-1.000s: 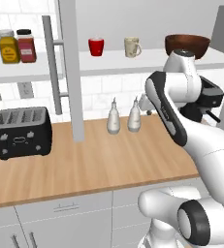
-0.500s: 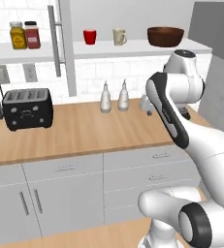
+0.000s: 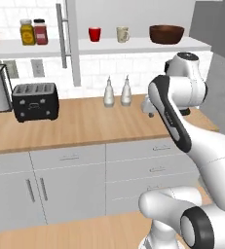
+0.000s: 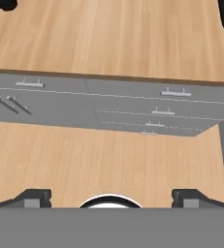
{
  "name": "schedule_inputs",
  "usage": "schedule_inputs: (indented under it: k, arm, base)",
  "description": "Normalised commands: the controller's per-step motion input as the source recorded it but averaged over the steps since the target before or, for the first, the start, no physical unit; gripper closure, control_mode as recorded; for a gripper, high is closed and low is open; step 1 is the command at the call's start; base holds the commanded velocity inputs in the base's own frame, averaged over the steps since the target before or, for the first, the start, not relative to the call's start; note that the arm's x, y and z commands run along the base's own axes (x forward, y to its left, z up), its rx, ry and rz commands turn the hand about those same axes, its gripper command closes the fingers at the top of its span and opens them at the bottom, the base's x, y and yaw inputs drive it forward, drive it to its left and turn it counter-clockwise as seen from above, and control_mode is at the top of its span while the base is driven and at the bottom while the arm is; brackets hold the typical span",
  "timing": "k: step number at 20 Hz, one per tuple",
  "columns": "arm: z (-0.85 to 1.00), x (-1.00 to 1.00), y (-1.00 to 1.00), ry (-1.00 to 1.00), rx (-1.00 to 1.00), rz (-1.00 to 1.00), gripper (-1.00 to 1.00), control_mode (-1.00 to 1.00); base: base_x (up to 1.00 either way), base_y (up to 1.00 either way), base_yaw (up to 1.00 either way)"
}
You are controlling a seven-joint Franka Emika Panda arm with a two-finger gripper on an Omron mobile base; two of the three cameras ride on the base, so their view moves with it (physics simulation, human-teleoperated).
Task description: Gather all objects into one cabinet and sort the glasses and bowls to opposite sides.
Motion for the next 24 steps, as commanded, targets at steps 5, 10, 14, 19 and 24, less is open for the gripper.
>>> schedule_inputs:
  k: [5, 10, 14, 19, 24]
  arm:
    - [0.0, 0.0, 0.0, 0.0, 0.0, 0.0, -1.0, 1.0]
    - [0.0, 0.0, 0.0, 0.0, 0.0, 0.0, -1.0, 1.0]
    - [0.0, 0.0, 0.0, 0.0, 0.0, 0.0, -1.0, 1.0]
    - [0.0, 0.0, 0.0, 0.0, 0.0, 0.0, -1.0, 1.0]
    - [0.0, 0.0, 0.0, 0.0, 0.0, 0.0, -1.0, 1.0]
  base:
    - [-0.3, 0.96, 0.1]
    - [-0.15, 1.0, 0.02]
    - [-0.05, 1.0, 0.0]
    - [0.0, 0.99, 0.0]
    - [0.32, 0.63, -0.06]
